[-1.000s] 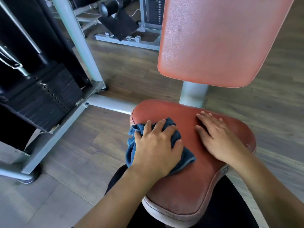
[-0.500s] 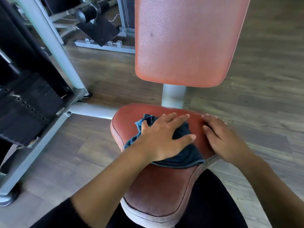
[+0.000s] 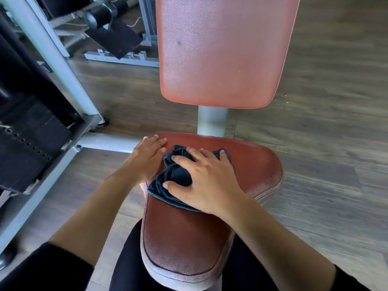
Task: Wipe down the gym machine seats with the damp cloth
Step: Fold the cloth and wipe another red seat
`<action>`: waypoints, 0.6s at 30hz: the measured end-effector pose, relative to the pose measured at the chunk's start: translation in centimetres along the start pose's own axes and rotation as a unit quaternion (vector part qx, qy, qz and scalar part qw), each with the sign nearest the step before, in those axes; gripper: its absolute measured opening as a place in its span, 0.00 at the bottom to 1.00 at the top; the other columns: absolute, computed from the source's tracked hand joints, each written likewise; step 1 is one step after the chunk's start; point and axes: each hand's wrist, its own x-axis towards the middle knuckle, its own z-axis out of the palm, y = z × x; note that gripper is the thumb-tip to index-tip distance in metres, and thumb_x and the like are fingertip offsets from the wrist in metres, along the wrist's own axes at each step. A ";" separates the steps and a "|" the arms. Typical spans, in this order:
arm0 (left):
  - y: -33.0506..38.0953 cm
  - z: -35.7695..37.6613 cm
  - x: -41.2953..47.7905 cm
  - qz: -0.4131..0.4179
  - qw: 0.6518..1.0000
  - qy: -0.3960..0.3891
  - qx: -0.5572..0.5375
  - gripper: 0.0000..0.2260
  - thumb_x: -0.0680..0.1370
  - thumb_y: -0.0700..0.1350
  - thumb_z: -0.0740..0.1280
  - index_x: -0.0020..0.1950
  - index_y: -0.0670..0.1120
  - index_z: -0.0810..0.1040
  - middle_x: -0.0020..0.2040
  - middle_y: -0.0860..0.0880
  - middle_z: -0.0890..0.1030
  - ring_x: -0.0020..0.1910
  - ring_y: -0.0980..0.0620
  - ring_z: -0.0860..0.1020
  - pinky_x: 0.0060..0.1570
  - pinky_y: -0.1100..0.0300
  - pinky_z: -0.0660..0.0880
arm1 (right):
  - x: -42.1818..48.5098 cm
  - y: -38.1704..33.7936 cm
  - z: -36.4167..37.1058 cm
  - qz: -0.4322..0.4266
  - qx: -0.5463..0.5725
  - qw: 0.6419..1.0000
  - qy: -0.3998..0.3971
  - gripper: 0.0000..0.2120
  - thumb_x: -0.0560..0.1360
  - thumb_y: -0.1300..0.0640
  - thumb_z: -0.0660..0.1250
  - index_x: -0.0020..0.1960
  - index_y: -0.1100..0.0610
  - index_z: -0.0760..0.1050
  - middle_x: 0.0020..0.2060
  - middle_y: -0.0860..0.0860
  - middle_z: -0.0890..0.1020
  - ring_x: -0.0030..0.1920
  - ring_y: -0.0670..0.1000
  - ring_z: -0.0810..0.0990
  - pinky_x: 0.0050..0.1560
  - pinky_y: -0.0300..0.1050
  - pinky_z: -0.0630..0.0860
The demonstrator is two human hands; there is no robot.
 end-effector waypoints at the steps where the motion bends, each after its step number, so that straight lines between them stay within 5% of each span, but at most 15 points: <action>1: 0.1 0.0 0.0 -0.005 1.000 0.002 0.005 0.20 0.83 0.47 0.52 0.76 0.49 0.60 0.78 0.50 0.54 0.77 0.51 0.48 0.73 0.58 0.44 | -0.4 0.3 0.2 -0.002 0.005 1.000 0.028 0.30 0.70 0.31 0.56 0.67 0.43 0.71 0.68 0.49 0.73 0.68 0.56 0.70 0.68 0.67 0.59; 8: 2.6 1.4 -2.2 -0.006 0.995 -0.023 0.097 0.25 0.82 0.57 0.51 0.78 0.51 0.54 0.79 0.49 0.49 0.77 0.49 0.44 0.74 0.49 0.42 | -4.0 6.0 -0.8 -0.015 0.008 0.995 0.099 0.27 0.68 0.31 0.59 0.61 0.43 0.77 0.62 0.46 0.78 0.63 0.51 0.76 0.66 0.58 0.68; 18: 3.3 2.6 -6.0 0.048 0.992 -0.061 0.103 0.24 0.82 0.56 0.48 0.78 0.56 0.48 0.78 0.55 0.43 0.76 0.56 0.38 0.73 0.50 0.35 | -5.9 13.3 -0.9 -0.191 -0.028 0.967 0.164 0.36 0.66 0.25 0.61 0.63 0.49 0.77 0.63 0.50 0.78 0.63 0.53 0.77 0.61 0.56 0.73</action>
